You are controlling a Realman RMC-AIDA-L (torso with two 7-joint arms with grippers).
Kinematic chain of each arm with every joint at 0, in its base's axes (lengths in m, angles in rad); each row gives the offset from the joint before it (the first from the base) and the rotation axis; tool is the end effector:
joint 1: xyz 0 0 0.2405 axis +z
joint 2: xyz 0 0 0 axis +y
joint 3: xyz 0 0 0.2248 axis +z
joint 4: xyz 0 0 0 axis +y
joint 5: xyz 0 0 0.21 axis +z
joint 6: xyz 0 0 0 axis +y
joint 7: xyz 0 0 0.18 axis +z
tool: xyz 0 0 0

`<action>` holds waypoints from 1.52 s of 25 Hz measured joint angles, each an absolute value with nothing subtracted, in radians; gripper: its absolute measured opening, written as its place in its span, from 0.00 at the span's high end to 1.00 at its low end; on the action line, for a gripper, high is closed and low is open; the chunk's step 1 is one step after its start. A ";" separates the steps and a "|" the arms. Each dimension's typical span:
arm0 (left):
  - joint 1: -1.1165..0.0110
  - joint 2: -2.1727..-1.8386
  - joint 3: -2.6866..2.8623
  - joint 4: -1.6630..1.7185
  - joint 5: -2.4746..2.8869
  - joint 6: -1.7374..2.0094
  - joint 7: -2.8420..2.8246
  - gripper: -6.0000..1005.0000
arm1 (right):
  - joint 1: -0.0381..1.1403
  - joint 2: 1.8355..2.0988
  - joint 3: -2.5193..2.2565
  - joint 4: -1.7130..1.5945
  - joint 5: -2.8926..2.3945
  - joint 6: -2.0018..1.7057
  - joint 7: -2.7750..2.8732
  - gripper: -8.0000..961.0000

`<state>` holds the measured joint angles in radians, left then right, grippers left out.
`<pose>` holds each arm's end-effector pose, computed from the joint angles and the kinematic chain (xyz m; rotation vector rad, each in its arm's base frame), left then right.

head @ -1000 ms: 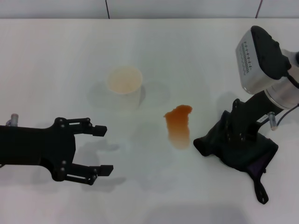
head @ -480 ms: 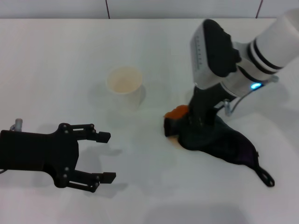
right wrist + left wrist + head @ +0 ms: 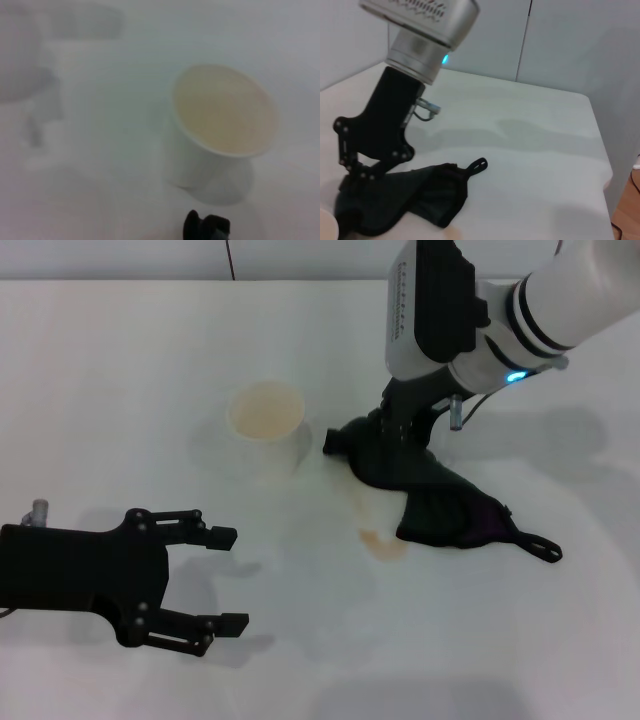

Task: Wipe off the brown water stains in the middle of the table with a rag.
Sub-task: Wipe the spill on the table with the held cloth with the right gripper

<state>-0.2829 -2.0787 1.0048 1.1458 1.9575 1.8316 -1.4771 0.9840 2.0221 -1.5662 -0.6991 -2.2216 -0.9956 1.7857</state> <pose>-0.2095 0.2581 0.0077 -3.0451 -0.3130 -0.4850 0.1228 0.4170 -0.0936 -2.8249 -0.1460 -0.3733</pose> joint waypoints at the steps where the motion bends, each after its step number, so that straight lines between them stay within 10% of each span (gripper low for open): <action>1: -0.284 -2.079 1.005 1.146 1.957 1.832 -1.477 0.12 | 0.989 2.020 -1.566 -0.688 -2.224 -0.980 1.785 0.97; 38: -0.302 -2.078 1.005 1.138 1.944 1.824 -1.476 0.12 | 0.942 2.014 -1.692 -0.721 -2.183 -1.091 1.772 0.97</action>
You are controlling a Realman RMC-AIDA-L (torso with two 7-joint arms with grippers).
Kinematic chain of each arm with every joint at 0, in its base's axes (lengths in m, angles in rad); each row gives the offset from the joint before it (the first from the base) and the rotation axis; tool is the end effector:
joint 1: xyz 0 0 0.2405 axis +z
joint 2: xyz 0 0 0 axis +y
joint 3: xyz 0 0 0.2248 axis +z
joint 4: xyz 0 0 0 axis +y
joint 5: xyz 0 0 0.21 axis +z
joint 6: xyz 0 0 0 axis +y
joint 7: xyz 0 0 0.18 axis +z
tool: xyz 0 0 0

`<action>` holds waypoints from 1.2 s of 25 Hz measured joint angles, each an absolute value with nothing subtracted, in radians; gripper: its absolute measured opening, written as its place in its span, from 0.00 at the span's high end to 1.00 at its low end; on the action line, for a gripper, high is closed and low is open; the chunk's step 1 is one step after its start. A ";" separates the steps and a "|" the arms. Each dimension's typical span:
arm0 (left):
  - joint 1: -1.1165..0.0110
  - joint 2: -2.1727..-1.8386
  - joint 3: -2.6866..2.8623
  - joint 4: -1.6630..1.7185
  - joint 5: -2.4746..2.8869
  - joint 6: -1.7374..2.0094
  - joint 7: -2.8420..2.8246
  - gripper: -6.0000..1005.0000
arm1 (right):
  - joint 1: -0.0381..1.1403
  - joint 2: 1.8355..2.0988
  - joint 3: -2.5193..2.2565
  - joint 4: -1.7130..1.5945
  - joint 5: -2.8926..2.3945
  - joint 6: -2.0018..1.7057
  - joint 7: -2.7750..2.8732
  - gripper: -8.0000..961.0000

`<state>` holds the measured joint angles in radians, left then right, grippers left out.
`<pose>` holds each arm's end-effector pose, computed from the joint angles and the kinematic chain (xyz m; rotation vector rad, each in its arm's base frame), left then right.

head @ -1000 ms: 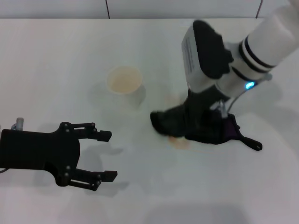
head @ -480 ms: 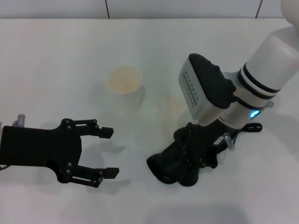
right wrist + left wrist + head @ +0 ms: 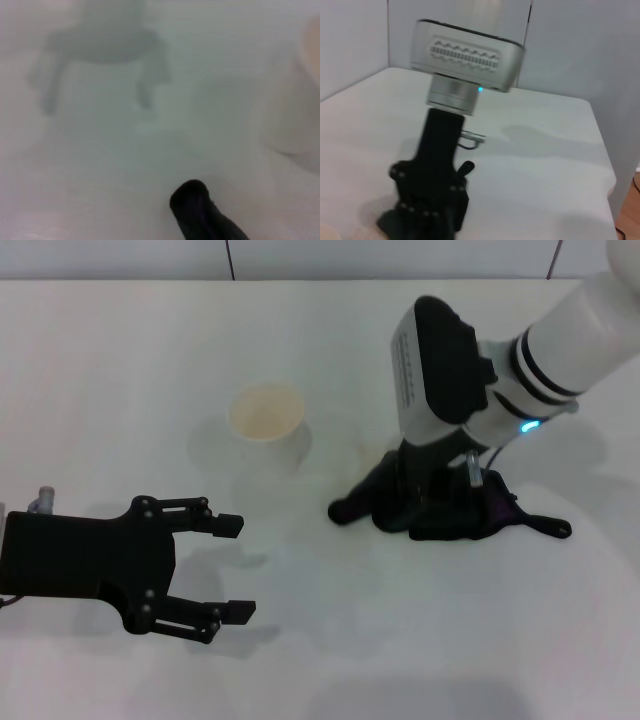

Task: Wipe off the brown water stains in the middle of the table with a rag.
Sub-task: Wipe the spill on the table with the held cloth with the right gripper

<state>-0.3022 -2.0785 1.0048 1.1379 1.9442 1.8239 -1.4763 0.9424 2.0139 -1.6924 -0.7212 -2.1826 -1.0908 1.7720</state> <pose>-0.2037 0.2634 0.0075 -3.0402 -0.2888 -0.5055 0.1447 0.3826 -0.1071 -2.9568 -0.1985 -0.5005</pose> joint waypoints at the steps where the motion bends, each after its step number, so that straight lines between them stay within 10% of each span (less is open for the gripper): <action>1: -0.302 -2.079 1.005 1.138 1.944 1.824 -1.476 0.12 | 0.951 2.014 -1.688 -0.704 -2.184 -1.064 1.771 0.97; 30: -0.318 -2.078 1.002 1.132 1.940 1.820 -1.468 0.12 | 0.924 2.028 -1.810 -0.811 -2.045 -1.350 1.753 0.97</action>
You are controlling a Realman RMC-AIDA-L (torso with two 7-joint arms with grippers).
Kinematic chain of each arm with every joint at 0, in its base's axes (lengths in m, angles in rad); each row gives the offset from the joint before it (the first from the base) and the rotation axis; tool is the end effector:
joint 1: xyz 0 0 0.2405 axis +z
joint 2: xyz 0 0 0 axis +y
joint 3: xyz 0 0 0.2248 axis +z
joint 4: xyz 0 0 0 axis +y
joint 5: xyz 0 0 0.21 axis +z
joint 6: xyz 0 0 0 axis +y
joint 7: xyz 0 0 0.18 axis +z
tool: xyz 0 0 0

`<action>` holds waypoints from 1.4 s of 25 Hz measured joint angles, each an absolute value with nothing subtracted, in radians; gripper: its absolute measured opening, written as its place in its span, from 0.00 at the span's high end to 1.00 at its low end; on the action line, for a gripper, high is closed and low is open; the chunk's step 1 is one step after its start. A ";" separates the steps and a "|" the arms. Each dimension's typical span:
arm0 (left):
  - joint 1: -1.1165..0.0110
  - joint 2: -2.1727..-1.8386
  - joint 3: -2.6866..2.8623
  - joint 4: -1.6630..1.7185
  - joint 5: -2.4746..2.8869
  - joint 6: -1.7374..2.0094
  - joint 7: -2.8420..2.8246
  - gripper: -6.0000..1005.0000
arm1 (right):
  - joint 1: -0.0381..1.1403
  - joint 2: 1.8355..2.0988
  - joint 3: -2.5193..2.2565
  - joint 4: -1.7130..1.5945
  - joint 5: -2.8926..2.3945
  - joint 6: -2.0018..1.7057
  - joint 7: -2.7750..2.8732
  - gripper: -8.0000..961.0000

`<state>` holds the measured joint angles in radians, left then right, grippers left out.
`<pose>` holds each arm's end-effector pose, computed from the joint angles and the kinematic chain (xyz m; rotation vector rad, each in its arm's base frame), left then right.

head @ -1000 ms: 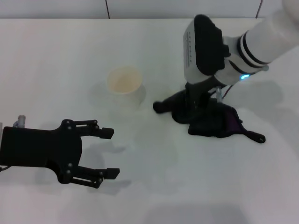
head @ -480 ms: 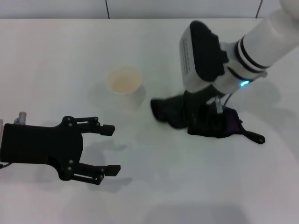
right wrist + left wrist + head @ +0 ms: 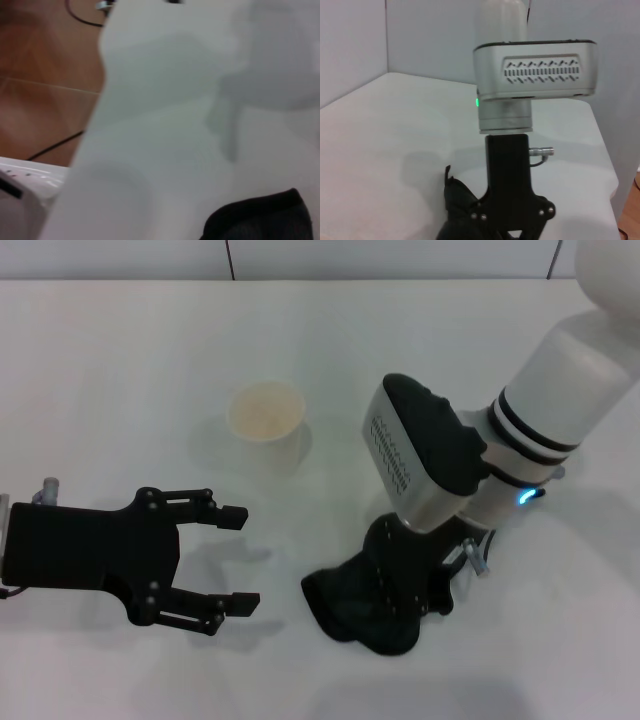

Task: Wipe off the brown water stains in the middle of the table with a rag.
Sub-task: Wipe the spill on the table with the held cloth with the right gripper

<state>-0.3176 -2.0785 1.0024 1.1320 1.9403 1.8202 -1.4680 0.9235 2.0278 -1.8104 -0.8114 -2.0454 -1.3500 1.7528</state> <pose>-0.1999 0.2671 0.0074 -3.0386 -0.2608 -0.5140 0.1300 0.3128 -0.1231 2.9055 0.2654 0.4604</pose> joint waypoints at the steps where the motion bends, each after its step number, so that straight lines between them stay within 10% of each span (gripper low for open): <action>1: -0.318 -2.078 1.003 1.132 1.940 1.820 -1.468 0.12 | 0.923 2.028 -1.821 -0.811 -2.036 -1.355 1.750 0.97; 35: -0.313 -2.078 1.006 1.123 1.917 1.822 -1.462 0.12 | 0.993 2.015 -1.644 -0.610 -2.131 -0.902 1.705 0.96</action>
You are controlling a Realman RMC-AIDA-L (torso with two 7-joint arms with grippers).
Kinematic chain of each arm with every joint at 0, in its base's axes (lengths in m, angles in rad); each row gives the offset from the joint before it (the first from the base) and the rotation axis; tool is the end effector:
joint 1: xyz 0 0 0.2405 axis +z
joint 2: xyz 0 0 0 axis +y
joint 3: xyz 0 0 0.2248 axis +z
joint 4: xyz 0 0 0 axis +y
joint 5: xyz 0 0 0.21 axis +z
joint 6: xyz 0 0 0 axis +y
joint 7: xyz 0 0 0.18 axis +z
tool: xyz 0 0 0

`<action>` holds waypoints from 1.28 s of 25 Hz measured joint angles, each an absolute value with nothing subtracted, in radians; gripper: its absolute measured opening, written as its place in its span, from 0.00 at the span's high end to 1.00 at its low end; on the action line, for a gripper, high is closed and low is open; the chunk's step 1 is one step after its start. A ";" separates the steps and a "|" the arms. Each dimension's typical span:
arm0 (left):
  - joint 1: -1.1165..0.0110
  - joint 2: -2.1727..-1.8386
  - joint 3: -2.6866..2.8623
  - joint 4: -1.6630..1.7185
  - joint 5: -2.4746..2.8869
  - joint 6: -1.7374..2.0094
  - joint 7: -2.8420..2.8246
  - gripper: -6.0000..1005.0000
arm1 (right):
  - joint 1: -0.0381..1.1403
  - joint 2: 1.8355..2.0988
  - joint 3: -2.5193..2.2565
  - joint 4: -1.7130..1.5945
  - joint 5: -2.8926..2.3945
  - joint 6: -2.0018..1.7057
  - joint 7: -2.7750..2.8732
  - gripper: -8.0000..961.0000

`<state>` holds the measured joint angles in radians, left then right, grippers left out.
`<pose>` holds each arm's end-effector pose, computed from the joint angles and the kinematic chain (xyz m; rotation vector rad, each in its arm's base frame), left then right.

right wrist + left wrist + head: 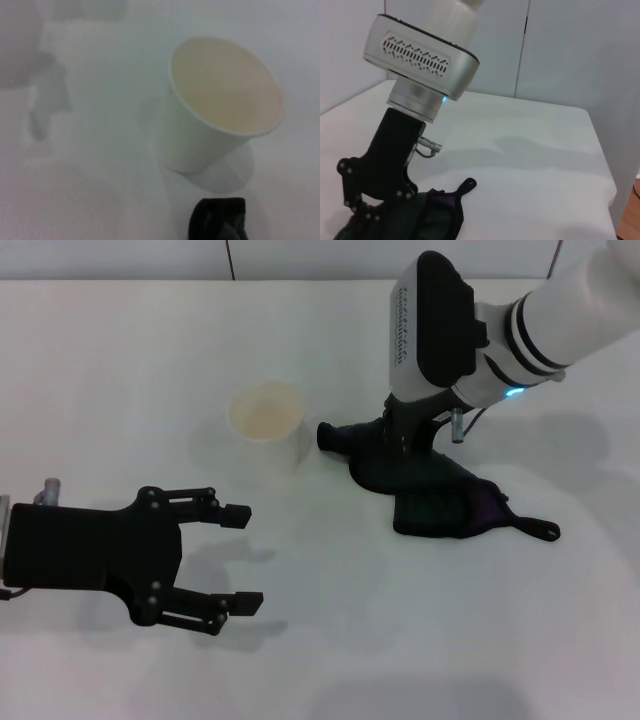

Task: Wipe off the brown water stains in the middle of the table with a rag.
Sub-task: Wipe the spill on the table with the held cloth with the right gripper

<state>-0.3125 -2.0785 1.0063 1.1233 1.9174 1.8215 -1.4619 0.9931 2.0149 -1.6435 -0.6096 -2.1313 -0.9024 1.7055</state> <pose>-0.1982 0.2658 0.0071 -3.0341 -0.2593 -0.5494 0.1369 0.4178 -0.1036 -2.8123 -0.1941 -0.3859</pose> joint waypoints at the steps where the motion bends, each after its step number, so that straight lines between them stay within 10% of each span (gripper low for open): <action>1: -0.313 -2.079 1.006 1.123 1.917 1.821 -1.462 0.12 | 0.993 2.016 -1.643 -0.610 -2.131 -0.913 1.706 0.96; 32: -0.318 -2.078 1.020 1.121 1.916 1.822 -1.460 0.12 | 0.899 2.023 -1.775 -0.794 -2.006 -1.315 1.717 0.93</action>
